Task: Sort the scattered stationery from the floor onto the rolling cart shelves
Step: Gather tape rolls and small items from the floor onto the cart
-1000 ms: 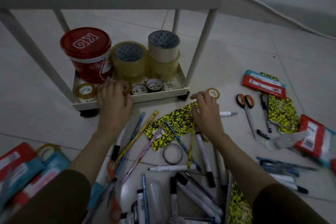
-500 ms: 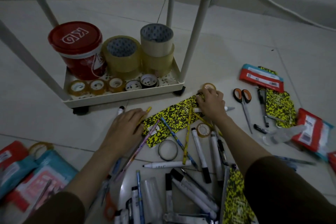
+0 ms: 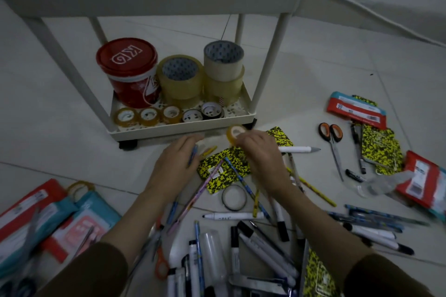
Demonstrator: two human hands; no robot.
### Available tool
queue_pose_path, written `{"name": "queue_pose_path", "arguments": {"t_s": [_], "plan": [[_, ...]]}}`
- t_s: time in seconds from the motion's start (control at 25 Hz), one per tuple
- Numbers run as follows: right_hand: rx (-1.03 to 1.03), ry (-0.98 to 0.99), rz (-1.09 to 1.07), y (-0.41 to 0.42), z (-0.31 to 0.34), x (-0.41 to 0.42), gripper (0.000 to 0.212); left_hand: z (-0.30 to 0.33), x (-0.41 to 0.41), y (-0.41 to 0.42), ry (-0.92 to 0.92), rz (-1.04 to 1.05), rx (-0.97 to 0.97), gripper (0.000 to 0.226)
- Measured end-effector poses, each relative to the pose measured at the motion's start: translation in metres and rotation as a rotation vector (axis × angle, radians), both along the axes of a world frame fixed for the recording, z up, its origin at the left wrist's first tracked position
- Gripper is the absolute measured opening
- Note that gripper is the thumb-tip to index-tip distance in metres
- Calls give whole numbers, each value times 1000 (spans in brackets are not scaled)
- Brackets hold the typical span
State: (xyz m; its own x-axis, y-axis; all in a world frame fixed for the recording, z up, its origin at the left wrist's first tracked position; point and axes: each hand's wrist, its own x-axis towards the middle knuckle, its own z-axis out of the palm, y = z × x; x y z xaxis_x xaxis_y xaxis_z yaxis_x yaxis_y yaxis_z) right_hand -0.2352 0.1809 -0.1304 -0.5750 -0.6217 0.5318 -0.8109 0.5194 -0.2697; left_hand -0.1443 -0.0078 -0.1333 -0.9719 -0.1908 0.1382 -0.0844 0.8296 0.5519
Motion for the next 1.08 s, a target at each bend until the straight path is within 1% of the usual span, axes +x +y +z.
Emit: {"name": "queue_pose_path", "arguments": {"t_s": [0.12, 0.16, 0.24, 0.32, 0.48, 0.68, 0.76, 0.84, 0.96, 1.08], "plan": [[10, 101, 57, -43, 11, 9, 29, 3, 8, -17, 15, 130, -237, 45], [-2, 98, 68, -59, 16, 11, 33, 3, 12, -23, 19, 169, -290, 48], [-36, 28, 123, -91, 25, 11, 33, 2, 21, -34, 40, 232, -324, 52], [-36, -61, 164, -121, 33, 10, 29, -1, 30, -44, 15, 288, -334, 58], [127, -138, 135, -164, 29, 6, 33, -10, 40, -62, -126, 303, -361, 71], [242, -165, 43, -192, 21, -2, 29, -10, 45, -74, -136, 259, -371, 73], [306, -185, 40, -198, 17, -3, 27, -9, 47, -77, -141, 238, -352, 74], [337, -221, 34, -199, 15, -3, 28, -7, 47, -79, -158, 212, -306, 74], [333, -240, 45, -190, 15, 4, 37, -1, 46, -81, -182, 170, -240, 72], [203, -217, 47, -158, 14, 28, 35, 7, 51, -79, -187, 153, -192, 67]]}}
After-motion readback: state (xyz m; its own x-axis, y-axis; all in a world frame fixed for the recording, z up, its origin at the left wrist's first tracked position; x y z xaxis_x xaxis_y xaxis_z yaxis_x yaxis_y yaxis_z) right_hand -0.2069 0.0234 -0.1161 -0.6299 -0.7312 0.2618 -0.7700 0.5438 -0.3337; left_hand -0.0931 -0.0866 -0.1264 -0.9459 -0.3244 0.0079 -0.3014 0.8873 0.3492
